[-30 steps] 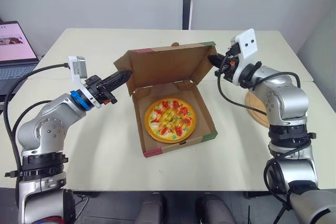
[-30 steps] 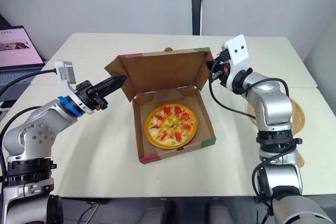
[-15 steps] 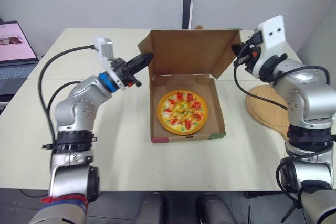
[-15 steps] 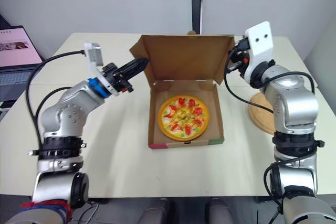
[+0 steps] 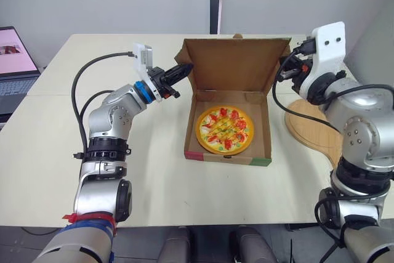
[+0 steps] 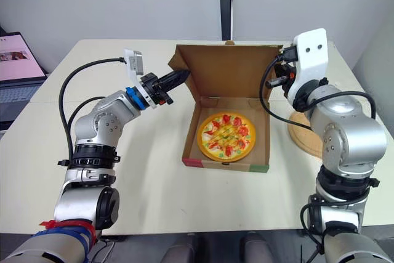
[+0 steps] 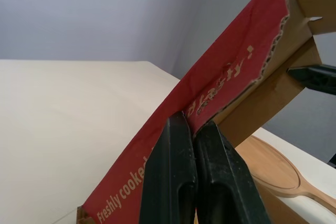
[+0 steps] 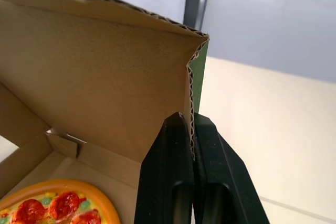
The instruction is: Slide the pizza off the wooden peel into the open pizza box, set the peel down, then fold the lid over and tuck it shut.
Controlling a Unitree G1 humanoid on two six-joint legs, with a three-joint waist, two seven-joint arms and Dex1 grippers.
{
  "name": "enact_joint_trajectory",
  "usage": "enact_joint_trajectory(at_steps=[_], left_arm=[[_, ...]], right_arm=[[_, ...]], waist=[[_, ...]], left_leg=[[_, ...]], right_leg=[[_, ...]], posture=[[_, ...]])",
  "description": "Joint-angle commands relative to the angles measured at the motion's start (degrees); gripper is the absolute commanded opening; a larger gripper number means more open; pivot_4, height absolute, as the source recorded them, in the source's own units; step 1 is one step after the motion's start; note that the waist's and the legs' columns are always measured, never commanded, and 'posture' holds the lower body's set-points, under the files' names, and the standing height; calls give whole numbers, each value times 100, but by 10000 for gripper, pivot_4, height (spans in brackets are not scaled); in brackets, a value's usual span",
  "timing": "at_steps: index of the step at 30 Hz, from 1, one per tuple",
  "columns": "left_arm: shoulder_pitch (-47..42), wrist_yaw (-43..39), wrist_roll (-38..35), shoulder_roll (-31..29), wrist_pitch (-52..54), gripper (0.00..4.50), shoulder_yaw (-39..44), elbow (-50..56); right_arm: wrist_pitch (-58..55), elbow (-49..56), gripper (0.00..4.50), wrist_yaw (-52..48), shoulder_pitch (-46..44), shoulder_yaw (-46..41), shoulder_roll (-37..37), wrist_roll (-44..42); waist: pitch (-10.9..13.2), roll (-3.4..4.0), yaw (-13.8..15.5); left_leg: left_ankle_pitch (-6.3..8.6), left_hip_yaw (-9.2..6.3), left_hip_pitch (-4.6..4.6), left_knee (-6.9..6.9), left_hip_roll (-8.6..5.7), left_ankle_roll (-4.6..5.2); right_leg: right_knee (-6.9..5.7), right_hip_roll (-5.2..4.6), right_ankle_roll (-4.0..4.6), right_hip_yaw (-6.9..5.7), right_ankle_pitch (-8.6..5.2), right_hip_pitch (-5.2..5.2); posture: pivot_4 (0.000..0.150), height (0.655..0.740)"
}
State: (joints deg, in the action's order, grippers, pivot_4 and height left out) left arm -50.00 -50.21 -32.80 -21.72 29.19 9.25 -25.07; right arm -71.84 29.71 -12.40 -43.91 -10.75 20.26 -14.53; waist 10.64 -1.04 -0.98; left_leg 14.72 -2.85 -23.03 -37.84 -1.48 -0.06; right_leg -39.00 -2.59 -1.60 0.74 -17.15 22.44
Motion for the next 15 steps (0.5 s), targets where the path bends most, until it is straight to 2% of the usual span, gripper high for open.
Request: enact_joint_trajectory(at_steps=[1, 8, 15], left_arm=[[35, -205, -163, 166, 241, 0, -189, 554], [166, 12, -308, 310, 676, 0, -50, 924], [368, 203, -793, 248, 1790, 0, 188, 1437]], right_arm=[[-111, 495, 149, 60, 21, 108, -234, -187], [-379, 727, 149, 179, 61, 67, -421, -261], [-576, 1098, 149, 304, 319, 117, -658, -284]], waist=[[0, 0, -2], [0, 0, 0], [0, 0, -38]], left_leg=[[0, 0, 0, 0, 0, 0], [0, -2, 1, -1, 0, 0], [0, -3, 2, 0, 0, 0]], right_leg=[[-1, 0, 0, 0, 0, 1], [-1, 0, 0, -1, 0, -1], [-4, 1, 0, 0, 0, -1]], posture=[[1500, 7400], [1500, 7400], [1500, 7400]])
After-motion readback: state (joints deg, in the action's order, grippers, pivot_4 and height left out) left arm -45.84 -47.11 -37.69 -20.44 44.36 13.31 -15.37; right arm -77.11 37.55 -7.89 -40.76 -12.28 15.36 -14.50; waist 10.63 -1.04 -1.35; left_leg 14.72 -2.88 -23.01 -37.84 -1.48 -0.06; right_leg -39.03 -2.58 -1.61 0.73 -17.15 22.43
